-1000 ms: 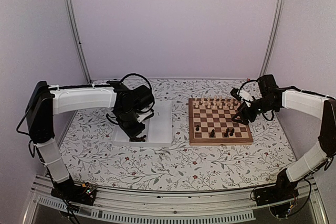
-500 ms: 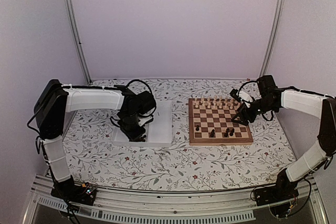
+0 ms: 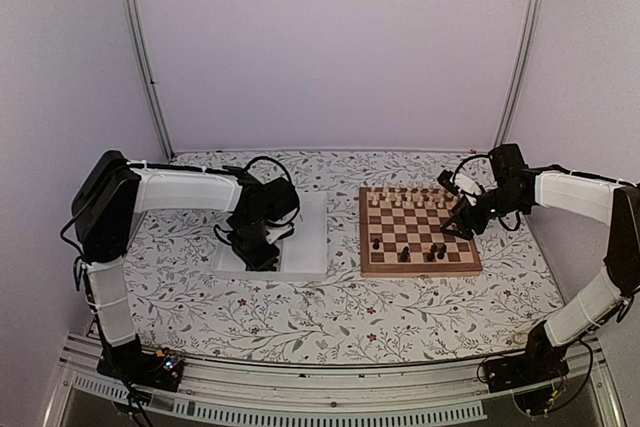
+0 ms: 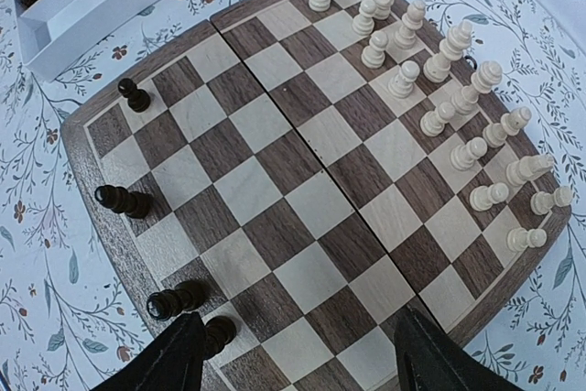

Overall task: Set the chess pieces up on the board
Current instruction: Pick up the chess piece from the storage box, then place the chess piece on the chessboard.

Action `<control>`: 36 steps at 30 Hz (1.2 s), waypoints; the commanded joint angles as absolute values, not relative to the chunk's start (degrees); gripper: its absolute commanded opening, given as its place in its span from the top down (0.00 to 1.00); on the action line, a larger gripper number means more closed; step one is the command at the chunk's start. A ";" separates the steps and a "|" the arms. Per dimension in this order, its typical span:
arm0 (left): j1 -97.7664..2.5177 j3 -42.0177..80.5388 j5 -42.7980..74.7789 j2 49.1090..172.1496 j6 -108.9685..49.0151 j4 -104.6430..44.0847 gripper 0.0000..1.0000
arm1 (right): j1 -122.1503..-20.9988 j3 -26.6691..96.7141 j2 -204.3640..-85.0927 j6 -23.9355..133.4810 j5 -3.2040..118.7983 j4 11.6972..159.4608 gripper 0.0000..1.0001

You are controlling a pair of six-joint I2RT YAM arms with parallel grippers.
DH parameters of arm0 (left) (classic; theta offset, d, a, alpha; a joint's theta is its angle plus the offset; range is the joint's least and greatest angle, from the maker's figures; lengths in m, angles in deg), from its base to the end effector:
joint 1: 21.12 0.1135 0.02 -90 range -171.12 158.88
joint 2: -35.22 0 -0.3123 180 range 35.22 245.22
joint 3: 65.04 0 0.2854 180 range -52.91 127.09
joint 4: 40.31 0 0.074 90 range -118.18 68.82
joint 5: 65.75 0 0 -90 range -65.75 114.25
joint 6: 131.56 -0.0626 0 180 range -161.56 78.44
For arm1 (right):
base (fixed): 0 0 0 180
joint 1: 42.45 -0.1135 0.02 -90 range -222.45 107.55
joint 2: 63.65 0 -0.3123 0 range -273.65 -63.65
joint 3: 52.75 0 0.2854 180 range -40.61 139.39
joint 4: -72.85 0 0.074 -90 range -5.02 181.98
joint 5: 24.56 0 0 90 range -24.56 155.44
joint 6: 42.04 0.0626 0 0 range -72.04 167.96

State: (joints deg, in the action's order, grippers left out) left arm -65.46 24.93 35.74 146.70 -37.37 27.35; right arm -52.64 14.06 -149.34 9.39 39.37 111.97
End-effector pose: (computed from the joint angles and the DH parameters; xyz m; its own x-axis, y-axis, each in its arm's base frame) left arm 0.2961 -0.2719 0.1641 -0.7631 0.6456 -0.0290 0.6288 0.7521 0.1976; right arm 0.3254 0.0864 0.2221 -0.4106 -0.6428 -0.6467 -0.8238 0.5655 -0.0390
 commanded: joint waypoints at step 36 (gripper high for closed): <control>-79.97 69.42 22.93 164.86 -40.53 30.77 0.88 | -53.31 14.06 -150.59 8.85 40.38 112.80 0.27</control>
State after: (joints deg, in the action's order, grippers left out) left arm -77.96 64.23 27.24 160.56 -39.21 31.11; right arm -52.95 14.06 -150.30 9.37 39.88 112.01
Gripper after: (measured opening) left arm 0.126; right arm 0.732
